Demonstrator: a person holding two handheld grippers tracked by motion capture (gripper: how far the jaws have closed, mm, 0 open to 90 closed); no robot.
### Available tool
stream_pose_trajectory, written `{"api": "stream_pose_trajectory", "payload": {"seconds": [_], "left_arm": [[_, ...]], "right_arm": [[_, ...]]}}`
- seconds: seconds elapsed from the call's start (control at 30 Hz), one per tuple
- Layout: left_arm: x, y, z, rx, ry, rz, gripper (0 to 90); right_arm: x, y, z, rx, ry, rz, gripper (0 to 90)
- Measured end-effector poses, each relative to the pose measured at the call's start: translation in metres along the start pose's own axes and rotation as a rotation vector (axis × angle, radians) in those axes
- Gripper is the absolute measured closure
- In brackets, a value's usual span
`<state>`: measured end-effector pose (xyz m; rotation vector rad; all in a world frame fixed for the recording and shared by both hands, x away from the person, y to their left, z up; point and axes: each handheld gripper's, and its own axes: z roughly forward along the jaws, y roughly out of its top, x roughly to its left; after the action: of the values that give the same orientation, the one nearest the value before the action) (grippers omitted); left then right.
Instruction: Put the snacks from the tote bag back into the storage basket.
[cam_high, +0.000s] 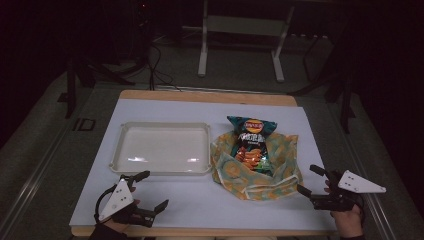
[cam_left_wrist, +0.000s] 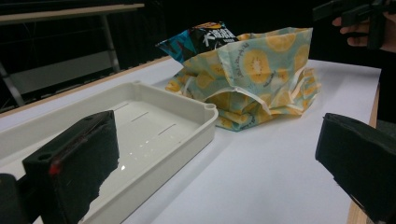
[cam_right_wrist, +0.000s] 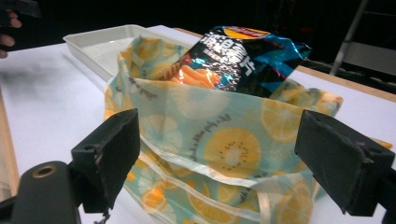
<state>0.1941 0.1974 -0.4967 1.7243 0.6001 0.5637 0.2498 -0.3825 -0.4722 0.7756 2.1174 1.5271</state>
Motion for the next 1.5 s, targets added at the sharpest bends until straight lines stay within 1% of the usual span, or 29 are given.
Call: {"api": "stream_pose_trajectory", "payload": {"seconds": [0.07,0.13,0.17,0.27,0.37,0.4,0.47,0.57,0.63,0.7,0.73,0.77,0.87,0.97,1.0,1.03,1.1,1.17,1.23,1.3,1.33,1.4,1.47,1.5], "left_arm": [[0.000,0.000,0.000,0.001,0.000,0.002,0.1],[0.000,0.000,0.000,0.001,0.000,0.002,0.1],[-0.001,0.000,0.000,0.006,0.002,0.008,0.1],[-0.001,0.000,0.001,0.022,0.006,0.011,0.1],[-0.001,0.000,0.001,0.019,0.006,0.010,0.1],[-0.002,0.001,0.001,0.019,0.007,0.011,0.1],[-0.002,0.001,0.001,0.015,0.007,0.009,0.1],[-0.003,0.001,0.001,0.015,0.009,0.014,0.1],[-0.004,0.001,0.002,0.028,0.010,0.020,0.1],[-0.006,0.001,0.004,0.041,0.008,0.028,0.1],[-0.006,0.001,0.004,0.041,0.008,0.028,0.1],[-0.009,0.003,0.004,0.037,-0.001,0.032,0.1],[-0.013,0.005,0.005,0.030,-0.007,0.034,0.1],[-0.015,0.006,0.006,0.026,-0.014,0.030,0.1],[-0.016,0.006,0.006,0.025,-0.018,0.027,0.1],[-0.016,0.006,0.006,0.024,-0.019,0.026,0.1],[-0.016,0.006,0.007,0.026,-0.020,0.024,0.1],[-0.016,0.006,0.007,0.028,-0.019,0.017,0.1],[-0.015,0.006,0.007,0.029,-0.019,0.016,0.1],[-0.015,0.006,0.008,0.033,-0.022,0.014,0.1],[-0.015,0.006,0.008,0.033,-0.022,0.014,0.1],[-0.015,0.006,0.008,0.033,-0.021,0.017,0.0],[-0.015,0.006,0.008,0.032,-0.022,0.017,0.0],[-0.015,0.006,0.008,0.033,-0.023,0.017,0.1]], "right_arm": [[-0.001,0.000,-0.001,0.008,-0.013,0.003,14.1],[-0.001,-0.001,-0.001,0.014,-0.013,0.003,14.1],[-0.001,-0.001,-0.002,0.026,-0.009,0.002,13.9],[0.000,0.000,-0.003,0.034,-0.006,-0.005,13.9],[0.001,0.002,-0.004,0.032,-0.004,0.000,13.8],[0.001,0.004,-0.004,0.042,-0.011,0.014,13.6],[0.004,0.007,-0.005,0.034,-0.009,0.021,13.3],[0.005,0.010,-0.007,0.025,-0.015,0.010,13.1],[0.006,0.016,-0.009,0.015,-0.013,0.007,13.0],[0.005,0.021,-0.011,0.008,-0.014,0.017,13.1],[0.005,0.021,-0.011,0.008,-0.014,0.017,13.1],[0.005,0.023,-0.012,0.003,-0.006,0.028,13.1],[0.005,0.032,-0.012,0.011,-0.015,0.012,12.3],[0.006,0.038,-0.011,0.004,-0.015,0.003,11.2],[0.007,0.043,-0.010,-0.003,-0.046,-0.016,11.0],[0.007,0.046,-0.009,-0.005,-0.061,-0.024,11.0],[0.007,0.052,-0.008,-0.017,-0.050,-0.035,10.6],[0.006,0.058,-0.005,-0.021,-0.054,-0.041,10.6],[0.005,0.065,-0.001,-0.009,-0.054,-0.038,10.7],[0.003,0.071,0.005,-0.008,-0.051,-0.042,10.8],[0.003,0.071,0.005,-0.008,-0.051,-0.042,10.8],[0.001,0.078,0.013,0.014,-0.050,-0.063,10.8],[-0.001,0.082,0.020,0.022,-0.033,-0.069,10.8],[-0.002,0.084,0.023,0.026,-0.038,-0.072,10.9]]}}
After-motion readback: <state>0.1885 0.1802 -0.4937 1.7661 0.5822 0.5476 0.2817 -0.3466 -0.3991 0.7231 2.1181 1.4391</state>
